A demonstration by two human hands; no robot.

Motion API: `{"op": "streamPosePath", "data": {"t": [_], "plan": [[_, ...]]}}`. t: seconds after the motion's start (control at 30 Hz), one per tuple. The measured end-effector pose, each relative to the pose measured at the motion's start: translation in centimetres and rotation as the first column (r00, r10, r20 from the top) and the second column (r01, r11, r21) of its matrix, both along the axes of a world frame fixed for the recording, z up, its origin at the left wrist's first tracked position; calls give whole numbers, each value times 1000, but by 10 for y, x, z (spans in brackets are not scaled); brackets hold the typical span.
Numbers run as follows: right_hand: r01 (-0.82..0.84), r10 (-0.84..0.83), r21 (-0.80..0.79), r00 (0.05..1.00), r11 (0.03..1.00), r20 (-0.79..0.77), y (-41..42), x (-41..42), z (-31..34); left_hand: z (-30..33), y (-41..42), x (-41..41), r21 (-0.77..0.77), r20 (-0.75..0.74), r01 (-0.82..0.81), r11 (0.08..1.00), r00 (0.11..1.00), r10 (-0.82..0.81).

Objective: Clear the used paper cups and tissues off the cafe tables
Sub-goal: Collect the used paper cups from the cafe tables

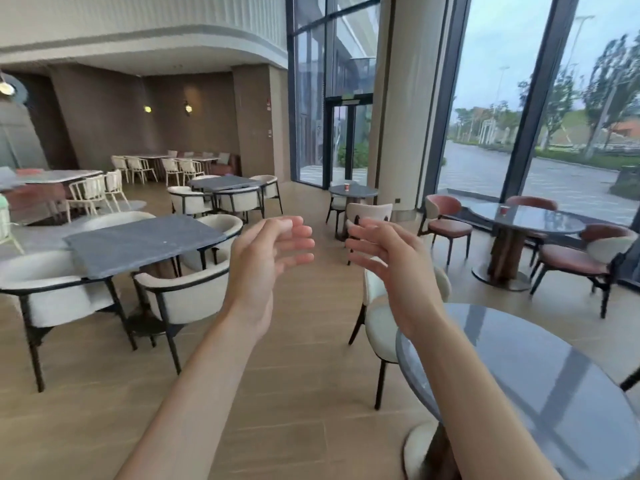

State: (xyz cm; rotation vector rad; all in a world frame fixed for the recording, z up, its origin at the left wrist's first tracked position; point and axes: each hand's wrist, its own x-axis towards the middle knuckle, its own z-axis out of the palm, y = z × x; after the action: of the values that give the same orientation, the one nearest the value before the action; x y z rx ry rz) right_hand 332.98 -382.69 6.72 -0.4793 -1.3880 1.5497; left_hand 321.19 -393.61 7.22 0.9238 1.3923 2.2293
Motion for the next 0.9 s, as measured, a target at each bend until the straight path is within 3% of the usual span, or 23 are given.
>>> {"op": "streamPosePath", "data": {"t": [0.47, 0.9], "plan": [[-318, 318, -43, 948, 947, 11, 239, -277, -43, -36, 204, -236, -61, 3, -308, 949, 951, 309], [-386, 388, -66, 921, 920, 34, 480, -486, -43, -40, 432, -434, -86, 15, -388, 918, 921, 390]]}}
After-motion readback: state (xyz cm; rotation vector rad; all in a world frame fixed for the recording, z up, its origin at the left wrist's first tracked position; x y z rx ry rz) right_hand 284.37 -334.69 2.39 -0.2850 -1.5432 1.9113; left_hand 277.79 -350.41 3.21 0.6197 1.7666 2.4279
